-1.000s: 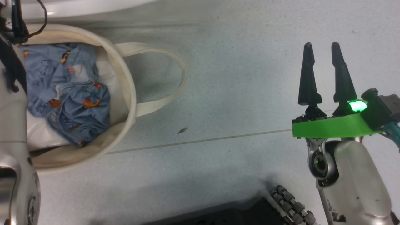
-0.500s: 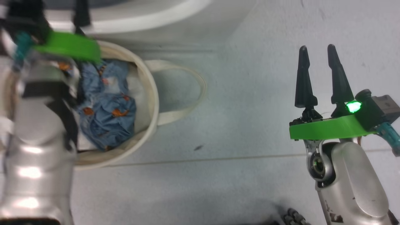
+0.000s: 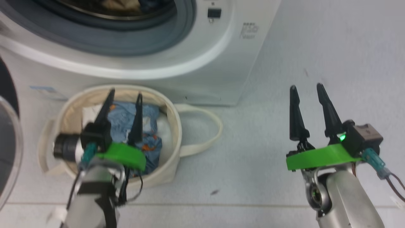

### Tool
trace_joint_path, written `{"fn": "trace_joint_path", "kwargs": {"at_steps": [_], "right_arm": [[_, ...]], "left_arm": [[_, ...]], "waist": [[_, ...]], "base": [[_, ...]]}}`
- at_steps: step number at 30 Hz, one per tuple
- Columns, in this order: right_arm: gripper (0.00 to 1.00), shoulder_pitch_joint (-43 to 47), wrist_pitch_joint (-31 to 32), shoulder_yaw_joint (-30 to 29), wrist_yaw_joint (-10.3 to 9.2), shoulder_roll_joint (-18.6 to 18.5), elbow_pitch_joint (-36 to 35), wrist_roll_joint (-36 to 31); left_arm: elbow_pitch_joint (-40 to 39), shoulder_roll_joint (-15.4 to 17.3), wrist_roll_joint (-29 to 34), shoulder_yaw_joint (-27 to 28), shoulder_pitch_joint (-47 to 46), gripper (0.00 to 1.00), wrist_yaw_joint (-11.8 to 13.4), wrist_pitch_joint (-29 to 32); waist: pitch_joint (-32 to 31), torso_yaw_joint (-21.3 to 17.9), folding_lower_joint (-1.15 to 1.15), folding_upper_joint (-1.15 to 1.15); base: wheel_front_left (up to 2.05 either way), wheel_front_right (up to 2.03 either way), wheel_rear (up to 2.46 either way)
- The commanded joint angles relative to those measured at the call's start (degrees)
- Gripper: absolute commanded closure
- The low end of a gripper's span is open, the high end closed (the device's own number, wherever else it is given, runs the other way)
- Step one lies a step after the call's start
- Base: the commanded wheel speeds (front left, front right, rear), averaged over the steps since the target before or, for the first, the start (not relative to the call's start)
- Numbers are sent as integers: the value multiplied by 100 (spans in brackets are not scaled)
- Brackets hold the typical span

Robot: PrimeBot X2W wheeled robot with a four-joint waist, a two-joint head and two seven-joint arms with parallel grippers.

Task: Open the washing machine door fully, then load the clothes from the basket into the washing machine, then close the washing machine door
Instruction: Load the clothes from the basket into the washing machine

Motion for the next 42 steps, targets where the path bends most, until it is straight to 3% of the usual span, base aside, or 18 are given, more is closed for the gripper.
{"fn": "trace_joint_path", "kwargs": {"at_steps": [1,11,20,36,42], "right_arm": [[0,110,-70,83,1,12,-154,-30],[0,734,-70,-147,1,12,25,214],[0,1045,-70,29,1,12,159,373],[0,1130,-70,57,1,12,204,369],[0,1111,-70,64,1,12,196,376]], "left_arm": [[-273,64,-53,156,116,0,48,-27],[-611,-64,-297,-4,1377,0,269,-27],[-905,-68,-274,114,2040,0,323,-27],[-1008,-69,-354,65,2104,0,406,-27],[-1216,-69,-575,230,2080,0,589,-27]], "waist": [[-528,141,2,0],[-1295,341,2,0],[-1749,268,2,0],[-1765,251,2,0],[-1695,270,2,0]], "base": [[0,0,0],[0,0,0],[0,0,0],[0,0,0],[0,0,0]]}}
